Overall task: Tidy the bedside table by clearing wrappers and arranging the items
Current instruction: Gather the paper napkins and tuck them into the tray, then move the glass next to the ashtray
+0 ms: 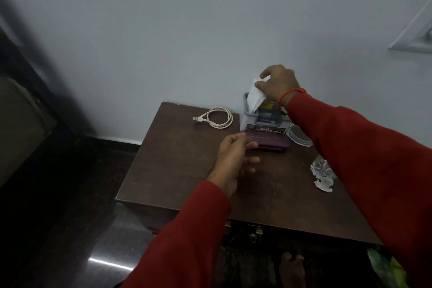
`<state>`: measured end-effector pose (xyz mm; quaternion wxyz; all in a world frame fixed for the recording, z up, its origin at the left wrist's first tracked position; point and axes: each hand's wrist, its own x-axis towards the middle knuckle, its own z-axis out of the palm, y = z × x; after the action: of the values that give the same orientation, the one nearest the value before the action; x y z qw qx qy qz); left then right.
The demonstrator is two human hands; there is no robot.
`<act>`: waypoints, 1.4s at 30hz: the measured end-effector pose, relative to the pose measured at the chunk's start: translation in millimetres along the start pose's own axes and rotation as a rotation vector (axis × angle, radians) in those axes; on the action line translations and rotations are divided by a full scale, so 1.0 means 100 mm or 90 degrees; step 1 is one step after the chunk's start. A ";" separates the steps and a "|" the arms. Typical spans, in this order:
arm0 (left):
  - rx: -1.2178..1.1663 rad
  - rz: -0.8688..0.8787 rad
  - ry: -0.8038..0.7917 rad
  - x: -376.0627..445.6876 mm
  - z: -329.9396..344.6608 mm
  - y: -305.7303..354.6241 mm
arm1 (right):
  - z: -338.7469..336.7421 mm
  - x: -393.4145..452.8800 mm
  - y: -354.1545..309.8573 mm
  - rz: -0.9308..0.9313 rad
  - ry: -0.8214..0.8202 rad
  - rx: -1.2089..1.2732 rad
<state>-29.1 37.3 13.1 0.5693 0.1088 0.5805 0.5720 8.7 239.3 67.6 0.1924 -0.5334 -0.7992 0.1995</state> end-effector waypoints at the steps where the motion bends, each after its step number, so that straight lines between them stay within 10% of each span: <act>1: 0.000 0.000 -0.002 0.00 0.00 0.00 | 0.00 0.00 0.01 0.011 -0.004 0.012; 14: 0.011 0.016 -0.005 0.04 -0.04 -0.03 | -0.41 -0.27 0.01 0.038 -0.051 0.230; 26: -0.016 0.133 0.013 0.03 0.13 -0.19 | -1.14 -1.65 1.36 -0.019 0.332 0.202; 32: 0.050 0.147 0.011 -0.03 0.26 -0.31 | -0.77 -1.75 1.70 0.135 0.127 0.156; 42: 0.150 0.165 0.001 0.00 0.20 -0.41 | -0.83 -1.89 1.81 0.262 0.093 0.154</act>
<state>8.5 34.5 -13.1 0.4735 0.2482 0.6250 0.5688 259.4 136.5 25.0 0.2676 -0.6708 -0.6281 0.2897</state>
